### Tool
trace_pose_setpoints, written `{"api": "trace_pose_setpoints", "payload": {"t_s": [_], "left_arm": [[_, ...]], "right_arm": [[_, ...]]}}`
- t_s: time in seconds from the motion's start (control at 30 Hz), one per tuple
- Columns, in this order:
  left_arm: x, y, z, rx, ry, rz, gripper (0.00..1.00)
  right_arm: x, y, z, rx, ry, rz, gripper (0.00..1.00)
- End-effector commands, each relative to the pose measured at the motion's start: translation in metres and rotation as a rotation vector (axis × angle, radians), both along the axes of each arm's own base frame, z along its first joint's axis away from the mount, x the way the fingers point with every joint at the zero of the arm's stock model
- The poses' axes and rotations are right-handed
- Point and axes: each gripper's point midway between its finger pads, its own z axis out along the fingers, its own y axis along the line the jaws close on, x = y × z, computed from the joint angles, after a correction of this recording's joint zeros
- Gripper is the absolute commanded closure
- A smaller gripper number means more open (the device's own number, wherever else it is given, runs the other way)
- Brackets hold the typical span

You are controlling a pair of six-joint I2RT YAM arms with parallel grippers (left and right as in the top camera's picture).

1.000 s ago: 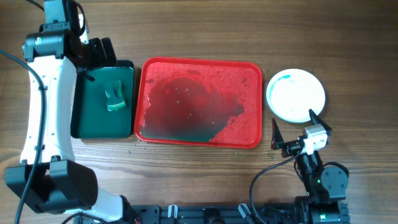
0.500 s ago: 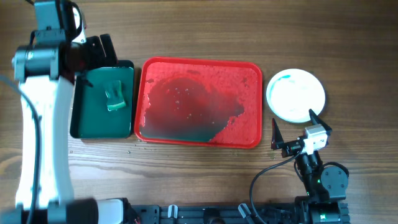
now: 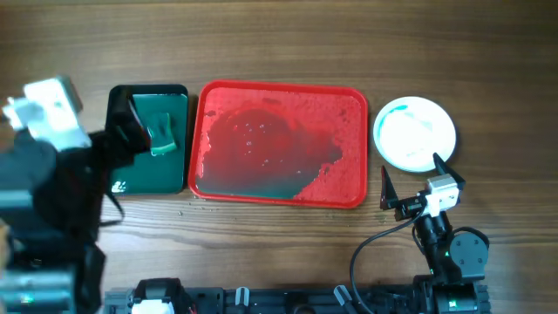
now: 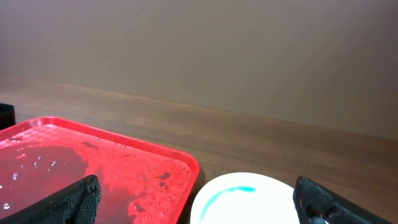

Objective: Clean dirty plates on tray and stack at the side

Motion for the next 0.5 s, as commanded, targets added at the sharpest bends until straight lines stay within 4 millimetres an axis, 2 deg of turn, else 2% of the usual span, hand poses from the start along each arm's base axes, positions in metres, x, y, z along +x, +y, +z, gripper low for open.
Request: {"api": "trace_pose_setpoints", "payload": {"t_s": [0.0, 0.07, 0.13, 0.27, 0.47], "left_arm": [[0.002, -0.014, -0.043, -0.005, -0.099, -0.084, 0.0], [0.001, -0.022, -0.064, -0.007, -0.207, -0.13, 0.0], [-0.003, -0.024, -0.088, -0.006, -0.255, -0.144, 0.0], [-0.013, -0.025, -0.123, 0.0, -0.317, -0.149, 0.0], [-0.021, -0.025, -0.156, 0.006, -0.363, -0.144, 0.0]], "right_arm": [[0.0, 0.001, 0.001, -0.011, -0.01, 0.008, 0.0], [0.0, 0.001, 0.001, -0.011, -0.01, 0.008, 0.0], [0.0, 0.001, 0.001, -0.011, -0.01, 0.008, 0.0], [0.0, 0.001, 0.001, -0.011, -0.01, 0.008, 0.0], [0.0, 0.001, 0.001, -0.011, -0.01, 0.008, 0.0]]}}
